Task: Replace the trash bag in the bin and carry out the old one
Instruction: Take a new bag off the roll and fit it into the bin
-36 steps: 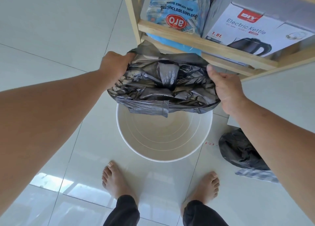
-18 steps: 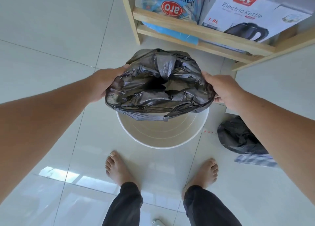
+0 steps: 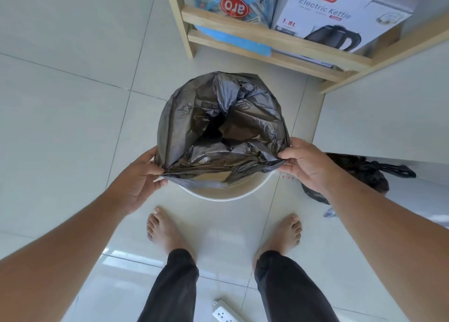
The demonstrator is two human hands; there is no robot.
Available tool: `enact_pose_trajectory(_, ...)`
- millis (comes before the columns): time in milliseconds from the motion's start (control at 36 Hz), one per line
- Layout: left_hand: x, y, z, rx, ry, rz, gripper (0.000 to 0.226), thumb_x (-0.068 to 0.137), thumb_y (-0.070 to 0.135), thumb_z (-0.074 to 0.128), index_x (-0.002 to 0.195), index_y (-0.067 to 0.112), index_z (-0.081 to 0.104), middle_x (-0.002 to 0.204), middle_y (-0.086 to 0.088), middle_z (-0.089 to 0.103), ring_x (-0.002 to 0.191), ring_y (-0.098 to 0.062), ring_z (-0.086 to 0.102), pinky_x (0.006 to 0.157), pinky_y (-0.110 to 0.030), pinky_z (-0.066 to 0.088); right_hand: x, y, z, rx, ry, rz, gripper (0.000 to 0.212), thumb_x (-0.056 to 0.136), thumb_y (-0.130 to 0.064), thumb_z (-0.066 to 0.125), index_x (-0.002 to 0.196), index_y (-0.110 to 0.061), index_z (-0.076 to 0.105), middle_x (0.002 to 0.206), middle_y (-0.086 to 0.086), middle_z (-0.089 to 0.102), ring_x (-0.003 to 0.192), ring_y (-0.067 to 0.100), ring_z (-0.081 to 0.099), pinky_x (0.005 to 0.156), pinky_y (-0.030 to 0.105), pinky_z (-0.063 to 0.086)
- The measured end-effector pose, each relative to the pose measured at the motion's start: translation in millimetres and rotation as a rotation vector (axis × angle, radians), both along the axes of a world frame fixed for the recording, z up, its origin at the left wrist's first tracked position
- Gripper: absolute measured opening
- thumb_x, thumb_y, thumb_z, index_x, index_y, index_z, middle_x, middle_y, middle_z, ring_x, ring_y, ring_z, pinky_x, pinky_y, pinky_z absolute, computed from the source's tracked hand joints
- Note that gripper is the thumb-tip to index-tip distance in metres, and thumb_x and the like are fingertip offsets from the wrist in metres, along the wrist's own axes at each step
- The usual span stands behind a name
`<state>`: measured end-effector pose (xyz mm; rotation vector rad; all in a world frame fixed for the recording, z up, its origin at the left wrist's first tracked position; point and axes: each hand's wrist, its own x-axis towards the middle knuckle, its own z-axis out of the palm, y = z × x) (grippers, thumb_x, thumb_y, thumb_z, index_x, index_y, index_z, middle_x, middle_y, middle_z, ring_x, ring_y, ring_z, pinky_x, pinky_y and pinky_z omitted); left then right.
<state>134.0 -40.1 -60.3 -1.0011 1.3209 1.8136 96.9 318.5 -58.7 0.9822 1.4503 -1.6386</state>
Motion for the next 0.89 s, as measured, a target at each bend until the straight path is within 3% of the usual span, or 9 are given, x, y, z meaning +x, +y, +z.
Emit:
enact_pose_trajectory(83,9.1,2.0,-4.1,-0.042,-0.007,0.081,0.065,0.077,-0.022,0.033,0.127,0.006,0.061,0.102,-0.014,0.063,0.077,-0.020,0.060,0.060,-0.024,0.055,10.9,3.2,-3.7,-0.125,0.023,-0.079,0.045,0.084,0.015,0.048,0.126,0.003,0.056,0.121,0.023,0.066,0.113,0.035,0.063,0.099,0.042,0.051)
enact_pose_trajectory(167,20.0,3.4,-6.4,-0.185,-0.019,-0.035,0.058,0.076,-0.026,0.036,0.123,-0.002,0.060,0.103,-0.023,0.064,0.078,-0.025,0.066,0.060,-0.023,0.059,19.5,2.3,-4.9,-0.203,0.030,-0.084,0.049,0.083,0.018,0.048,0.129,0.002,0.055,0.121,0.022,0.066,0.110,0.031,0.065,0.094,0.037,0.054)
enact_pose_trajectory(250,29.3,5.1,-9.9,-0.345,0.024,-0.219,0.050,0.074,-0.025,0.050,0.111,0.004,0.066,0.098,-0.016,0.072,0.087,-0.031,0.071,0.069,-0.028,0.062,23.6,-1.5,-5.6,-0.238,0.027,-0.078,0.055,0.082,0.021,0.047,0.131,-0.002,0.056,0.120,0.021,0.066,0.108,0.029,0.066,0.095,0.037,0.054)
enact_pose_trajectory(361,32.0,3.4,-13.2,-0.480,0.111,-0.376,0.037,0.074,-0.005,0.073,0.101,0.021,0.071,0.094,0.001,0.074,0.087,-0.021,0.071,0.084,-0.037,0.056,23.7,-6.1,-3.2,-0.275,0.020,-0.105,0.062,0.080,0.025,0.043,0.133,-0.005,0.054,0.120,0.022,0.065,0.106,0.028,0.067,0.096,0.036,0.054)
enact_pose_trajectory(417,30.5,4.0,-14.8,-0.476,0.121,-0.376,0.039,0.076,-0.004,0.071,0.103,0.024,0.071,0.098,0.003,0.074,0.088,-0.021,0.074,0.086,-0.039,0.059,23.6,-5.7,-3.4,-0.280,0.005,-0.077,0.066,0.077,0.027,0.043,0.134,-0.005,0.052,0.121,0.024,0.064,0.106,0.029,0.066,0.096,0.036,0.053)
enact_pose_trajectory(556,27.3,3.3,-16.1,-0.443,0.152,-0.455,0.051,0.075,-0.003,0.072,0.109,0.034,0.067,0.106,0.002,0.073,0.091,-0.023,0.075,0.083,-0.044,0.062,20.3,-1.6,-5.7,-0.254,-0.019,0.097,0.073,0.074,0.028,0.049,0.136,-0.010,0.048,0.126,0.020,0.064,0.115,0.030,0.063,0.104,0.041,0.047)
enact_pose_trajectory(694,24.9,4.5,-9.7,-0.423,0.165,-0.536,0.057,0.073,0.000,0.073,0.108,0.043,0.060,0.103,0.007,0.071,0.081,-0.018,0.072,0.071,-0.029,0.060,15.1,-0.6,-5.6,-0.197,-0.042,0.309,0.074,0.074,0.027,0.054,0.133,-0.018,0.050,0.126,0.013,0.066,0.115,0.027,0.064,0.092,0.037,0.053)
enact_pose_trajectory(778,25.4,2.1,-10.2,-0.408,0.178,-0.576,0.054,0.078,0.001,0.071,0.115,0.038,0.056,0.103,0.009,0.068,0.074,-0.018,0.065,0.061,-0.024,0.054,12.9,1.2,-6.3,-0.171,-0.065,0.432,0.075,0.074,0.025,0.059,0.133,-0.021,0.049,0.125,0.008,0.067,0.112,0.023,0.066,0.084,0.031,0.056)
enact_pose_trajectory(889,27.4,-4.5,-12.0,-0.448,0.156,-0.664,0.064,0.076,0.011,0.077,0.127,0.036,0.049,0.107,0.012,0.066,0.075,-0.012,0.067,0.064,-0.029,0.056,9.1,2.3,-7.2,-0.073,-0.028,0.594,0.075,0.066,0.016,0.073,0.127,-0.024,0.055,0.117,0.001,0.071,0.113,0.020,0.065,0.092,0.036,0.053)
